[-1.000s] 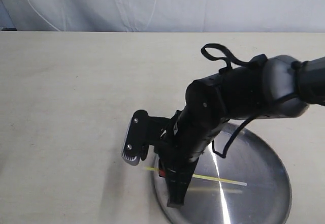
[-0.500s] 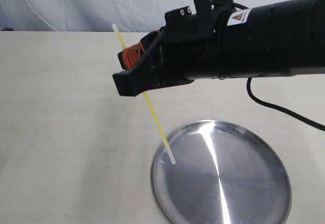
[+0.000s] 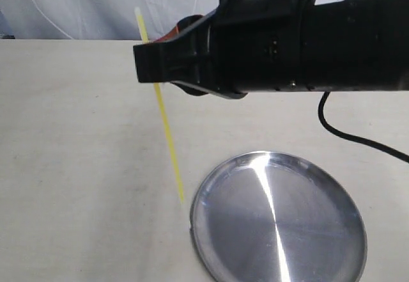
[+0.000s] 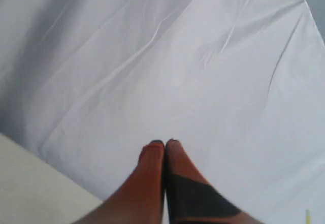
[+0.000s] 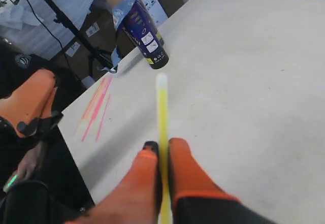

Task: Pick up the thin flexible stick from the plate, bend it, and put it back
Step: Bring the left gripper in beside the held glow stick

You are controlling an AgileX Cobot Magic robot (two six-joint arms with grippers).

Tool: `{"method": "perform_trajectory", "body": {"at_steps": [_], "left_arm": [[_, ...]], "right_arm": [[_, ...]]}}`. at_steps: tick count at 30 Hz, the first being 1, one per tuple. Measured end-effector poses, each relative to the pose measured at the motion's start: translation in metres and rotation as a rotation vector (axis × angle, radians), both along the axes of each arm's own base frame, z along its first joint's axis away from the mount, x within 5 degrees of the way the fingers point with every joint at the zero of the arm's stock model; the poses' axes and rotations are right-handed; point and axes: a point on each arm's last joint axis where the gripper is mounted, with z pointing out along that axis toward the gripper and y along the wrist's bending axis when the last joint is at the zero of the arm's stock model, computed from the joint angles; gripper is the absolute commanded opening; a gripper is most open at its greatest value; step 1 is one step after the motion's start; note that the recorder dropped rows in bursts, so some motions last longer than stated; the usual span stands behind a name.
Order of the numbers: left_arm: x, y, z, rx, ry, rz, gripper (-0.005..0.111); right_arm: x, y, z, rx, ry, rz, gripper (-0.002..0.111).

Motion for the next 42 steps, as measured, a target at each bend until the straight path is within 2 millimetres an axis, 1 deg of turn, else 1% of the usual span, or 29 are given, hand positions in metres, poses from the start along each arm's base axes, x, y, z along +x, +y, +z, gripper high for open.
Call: {"method": "perform_trajectory", "body": {"at_steps": [2, 5, 8, 10, 12, 15, 17, 19, 21, 22, 25, 27, 29, 30, 33, 40, 42], "left_arm": [[0.001, -0.002, -0.005, -0.081, 0.068, -0.051, 0.000], [0.000, -0.008, -0.005, -0.079, 0.204, -0.119, 0.000], [-0.006, -0.014, 0.014, -0.008, 0.274, -0.198, 0.000], [-0.009, -0.018, 0.033, 0.071, 0.307, -0.264, 0.000], [-0.007, -0.025, 0.052, 0.133, 0.340, -0.344, 0.000], [0.002, -0.040, 0.072, 0.254, 0.443, -0.482, 0.000], [0.013, -0.052, 0.078, 0.337, 0.530, -0.572, 0.001], [0.026, -0.067, 0.081, 0.438, 0.618, -0.665, 0.007], [0.041, -0.080, 0.079, 0.507, 0.679, -0.745, 0.015], [0.048, -0.087, 0.079, 0.539, 0.691, -0.788, 0.020], [0.063, -0.103, 0.082, 0.598, 0.690, -0.892, 0.040], [0.071, -0.111, 0.084, 0.615, 0.695, -0.943, 0.054], [0.078, -0.116, 0.085, 0.629, 0.703, -0.968, 0.063], [0.081, -0.118, 0.085, 0.637, 0.702, -0.975, 0.065], [0.085, -0.121, 0.088, 0.649, 0.676, -0.992, 0.064], [0.085, -0.126, 0.096, 0.642, 0.567, -1.032, 0.062], [0.086, -0.126, 0.097, 0.641, 0.552, -1.025, 0.059]], "right_arm": [[0.001, 0.000, 0.001, 0.011, 0.002, -0.014, -0.001], [0.004, -0.001, 0.002, 0.022, -0.011, -0.041, -0.001], [0.007, -0.002, 0.004, 0.044, -0.020, -0.083, -0.001], [0.009, -0.003, 0.005, 0.055, -0.026, -0.106, -0.001], [0.010, -0.003, 0.006, 0.061, -0.030, -0.119, -0.001], [0.011, -0.003, 0.006, 0.068, -0.031, -0.132, -0.001], [0.011, -0.003, 0.007, 0.078, -0.019, -0.135, -0.001], [0.011, -0.003, 0.007, 0.094, 0.001, -0.142, -0.001], [0.011, -0.003, 0.007, 0.107, 0.019, -0.147, -0.001], [0.011, -0.003, 0.008, 0.113, 0.023, -0.150, -0.001], [0.010, -0.004, 0.009, 0.121, 0.026, -0.151, -0.001], [0.009, -0.005, 0.011, 0.129, 0.025, -0.152, -0.001], [0.008, -0.007, 0.014, 0.139, 0.025, -0.152, -0.001], [0.007, -0.007, 0.014, 0.142, 0.025, -0.153, -0.001], [0.006, -0.008, 0.016, 0.157, 0.033, -0.156, -0.001], [0.006, -0.008, 0.017, 0.191, 0.076, -0.169, -0.001], [0.006, -0.008, 0.018, 0.211, 0.099, -0.179, -0.001]]}}
